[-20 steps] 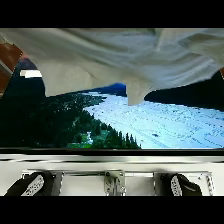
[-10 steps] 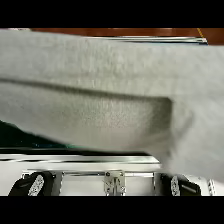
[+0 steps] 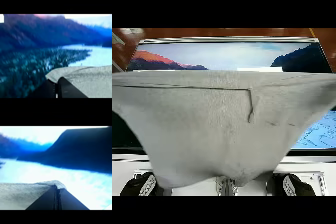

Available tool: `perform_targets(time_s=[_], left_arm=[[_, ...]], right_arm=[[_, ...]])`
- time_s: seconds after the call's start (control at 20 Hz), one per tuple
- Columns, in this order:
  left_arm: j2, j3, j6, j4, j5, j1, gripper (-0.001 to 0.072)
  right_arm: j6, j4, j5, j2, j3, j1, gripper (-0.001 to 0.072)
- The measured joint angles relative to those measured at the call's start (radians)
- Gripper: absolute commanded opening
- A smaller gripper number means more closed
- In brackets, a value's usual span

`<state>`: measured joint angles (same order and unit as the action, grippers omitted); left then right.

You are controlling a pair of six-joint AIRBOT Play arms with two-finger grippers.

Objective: Fold the shirts.

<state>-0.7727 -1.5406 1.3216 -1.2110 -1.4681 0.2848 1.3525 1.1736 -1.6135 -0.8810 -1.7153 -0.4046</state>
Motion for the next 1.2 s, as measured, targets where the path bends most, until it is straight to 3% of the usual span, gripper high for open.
perform_targets(time_s=[0.25,0.55,0.75,1.0,1.2], left_arm=[[-0.280,0.104,0.000,-0.002,0.105,-0.006,0.0036],[-0.713,0.013,0.000,0.008,0.332,-0.034,0.0037],[-0.903,-0.064,-0.002,0.022,0.492,-0.051,0.0037],[-1.032,-0.092,-0.004,0.036,0.624,-0.066,0.0037],[-1.082,-0.098,-0.018,0.032,0.592,-0.070,0.0038]], right_arm=[[0.029,-0.006,0.231,-0.301,0.124,0.143,0.0055],[0.076,0.140,0.777,-0.658,0.155,0.369,0.0056],[0.086,0.154,1.001,-0.819,0.159,0.428,0.0057],[0.107,0.145,1.126,-0.922,0.159,0.443,0.0057],[0.141,0.143,1.042,-0.942,0.159,0.444,0.0056]])
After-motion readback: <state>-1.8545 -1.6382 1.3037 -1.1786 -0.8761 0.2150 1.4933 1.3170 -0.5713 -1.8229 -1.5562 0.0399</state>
